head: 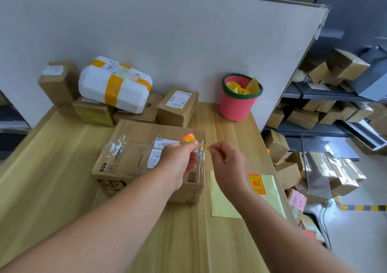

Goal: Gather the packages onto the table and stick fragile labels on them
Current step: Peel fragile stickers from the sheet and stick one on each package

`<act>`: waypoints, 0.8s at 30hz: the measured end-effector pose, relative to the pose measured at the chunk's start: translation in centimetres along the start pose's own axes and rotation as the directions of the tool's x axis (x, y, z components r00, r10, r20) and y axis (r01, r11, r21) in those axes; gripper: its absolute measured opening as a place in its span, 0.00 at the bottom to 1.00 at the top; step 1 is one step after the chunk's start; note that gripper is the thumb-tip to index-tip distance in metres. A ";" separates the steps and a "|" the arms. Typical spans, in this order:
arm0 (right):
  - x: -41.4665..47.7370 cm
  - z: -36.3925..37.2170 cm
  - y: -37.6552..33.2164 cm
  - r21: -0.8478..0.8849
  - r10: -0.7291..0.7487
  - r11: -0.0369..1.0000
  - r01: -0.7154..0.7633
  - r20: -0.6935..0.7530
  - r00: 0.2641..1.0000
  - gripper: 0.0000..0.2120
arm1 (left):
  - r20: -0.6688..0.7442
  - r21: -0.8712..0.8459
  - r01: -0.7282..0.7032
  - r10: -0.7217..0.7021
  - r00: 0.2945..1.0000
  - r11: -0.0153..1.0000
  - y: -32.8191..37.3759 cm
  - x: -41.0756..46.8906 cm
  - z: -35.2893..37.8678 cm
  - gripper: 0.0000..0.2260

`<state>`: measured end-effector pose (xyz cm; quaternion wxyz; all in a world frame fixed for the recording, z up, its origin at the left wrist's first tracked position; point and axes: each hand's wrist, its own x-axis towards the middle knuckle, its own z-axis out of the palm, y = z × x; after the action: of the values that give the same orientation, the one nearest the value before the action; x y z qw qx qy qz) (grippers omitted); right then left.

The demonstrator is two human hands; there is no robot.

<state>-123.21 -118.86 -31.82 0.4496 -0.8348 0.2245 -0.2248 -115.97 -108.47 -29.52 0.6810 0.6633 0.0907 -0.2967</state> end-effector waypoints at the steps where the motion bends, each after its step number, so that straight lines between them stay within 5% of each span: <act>1: -0.2 0.6 -0.6 -0.016 -0.027 1.000 0.027 0.007 1.000 0.07 | -0.005 -0.004 -0.009 0.009 1.000 1.000 0.4 0.0 -0.7 0.05; 10: -1.9 4.7 -3.4 0.011 -0.081 0.997 0.080 0.106 0.991 0.02 | -0.032 0.102 -0.065 0.068 0.997 0.993 3.0 1.2 -6.6 0.05; 18: 0.7 5.2 -6.1 0.079 0.233 0.970 -0.228 -0.052 0.971 0.02 | 0.166 0.468 -0.247 0.190 0.968 0.849 4.7 3.3 -10.0 0.06; 24: 1.1 6.1 -6.2 0.288 0.558 0.768 -0.571 0.136 0.819 0.08 | 0.247 0.297 -0.176 0.103 0.964 0.939 5.0 4.3 -9.6 0.05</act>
<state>-117.75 -112.51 -29.35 0.6285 -0.6501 0.4164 -0.0946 -107.29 -100.79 -28.45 0.5913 0.7300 -0.0841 -0.3321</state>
